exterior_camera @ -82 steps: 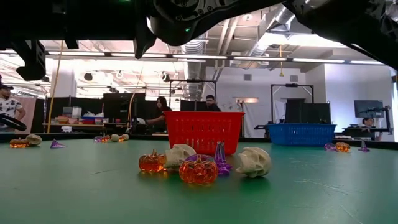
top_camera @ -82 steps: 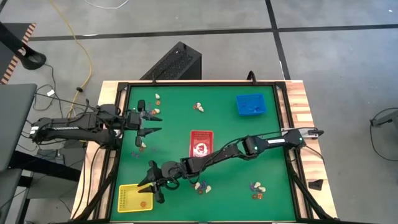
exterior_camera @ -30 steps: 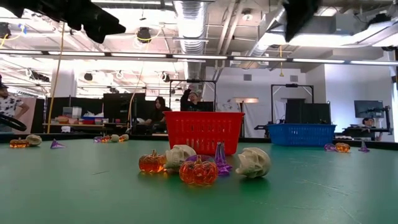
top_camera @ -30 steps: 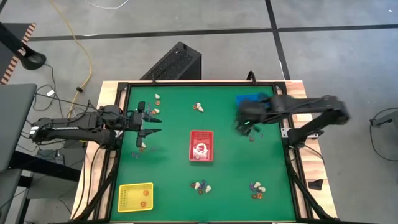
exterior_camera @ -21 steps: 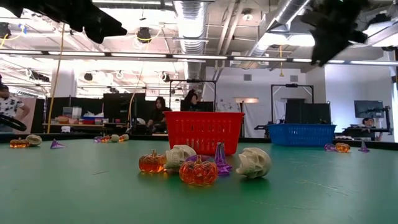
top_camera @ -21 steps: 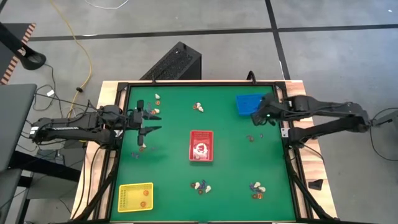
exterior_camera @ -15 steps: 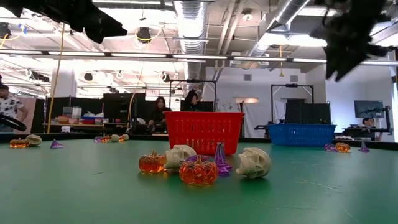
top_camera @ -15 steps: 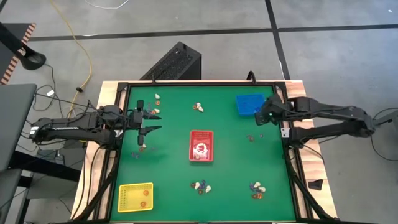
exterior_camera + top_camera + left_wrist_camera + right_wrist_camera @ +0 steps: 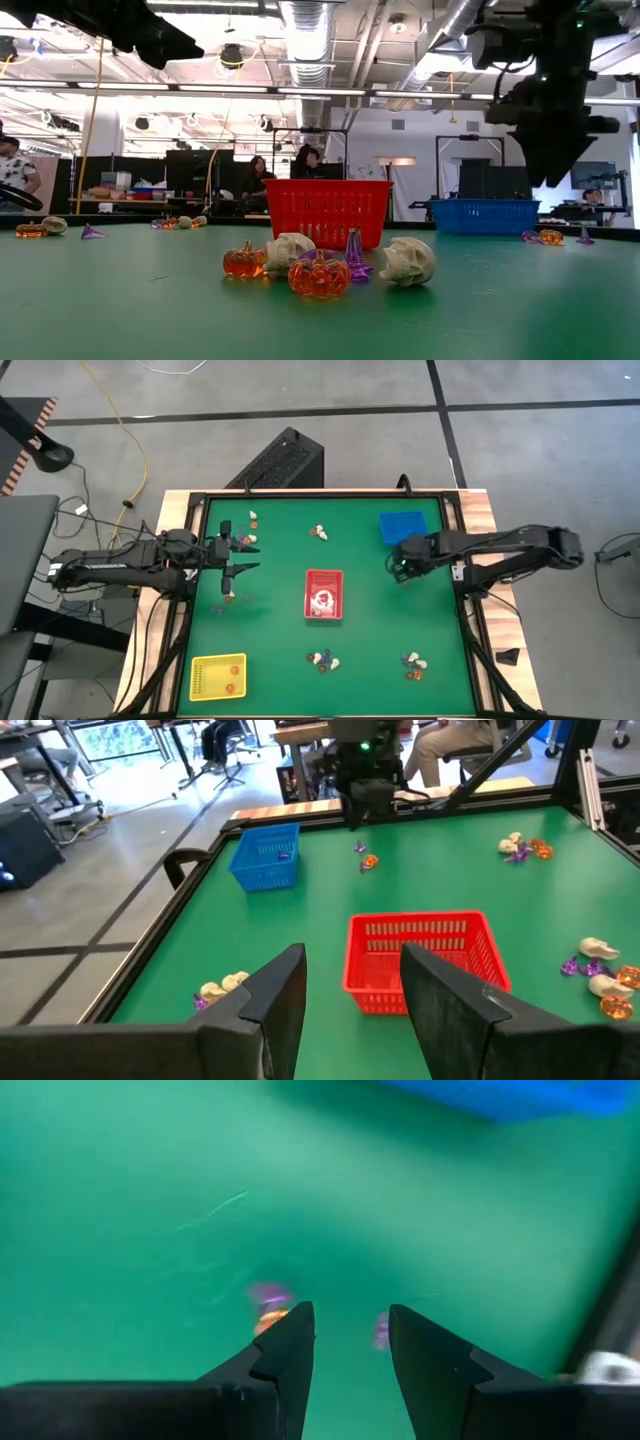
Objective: Sort Halloween decoration
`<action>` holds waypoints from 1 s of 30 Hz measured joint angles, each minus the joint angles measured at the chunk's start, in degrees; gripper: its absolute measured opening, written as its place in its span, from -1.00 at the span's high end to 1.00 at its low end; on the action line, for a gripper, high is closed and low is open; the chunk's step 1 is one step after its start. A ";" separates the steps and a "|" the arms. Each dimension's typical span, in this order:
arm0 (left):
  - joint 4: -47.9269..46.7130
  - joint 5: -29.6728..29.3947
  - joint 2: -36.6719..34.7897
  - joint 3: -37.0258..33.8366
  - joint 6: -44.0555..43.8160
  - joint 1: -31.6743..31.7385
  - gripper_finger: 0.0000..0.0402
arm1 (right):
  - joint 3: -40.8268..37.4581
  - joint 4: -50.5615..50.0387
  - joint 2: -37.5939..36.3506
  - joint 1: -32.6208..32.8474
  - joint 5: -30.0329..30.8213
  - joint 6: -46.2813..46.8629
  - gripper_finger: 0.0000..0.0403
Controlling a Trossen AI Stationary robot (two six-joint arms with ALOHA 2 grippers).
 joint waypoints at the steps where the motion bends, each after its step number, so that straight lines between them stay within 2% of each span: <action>1: -0.01 0.01 -0.01 0.00 -0.13 0.00 0.24 | 0.00 0.82 1.15 1.11 -0.37 0.31 0.19; 7: -0.03 1.00 -0.01 0.00 -0.47 0.00 0.24 | 0.02 4.91 8.89 5.96 -0.85 0.42 0.19; 12: -0.02 1.33 0.00 0.00 -0.80 0.00 0.24 | 0.02 3.40 12.93 7.30 -1.46 1.04 0.19; 22: -0.01 1.33 -0.02 0.00 -0.82 -0.02 0.24 | 0.02 -7.36 12.98 3.70 -0.81 2.92 0.19; 30: -0.07 1.33 0.00 0.00 -0.82 -0.02 0.24 | 0.02 -6.09 13.26 -2.44 -1.69 -1.70 0.22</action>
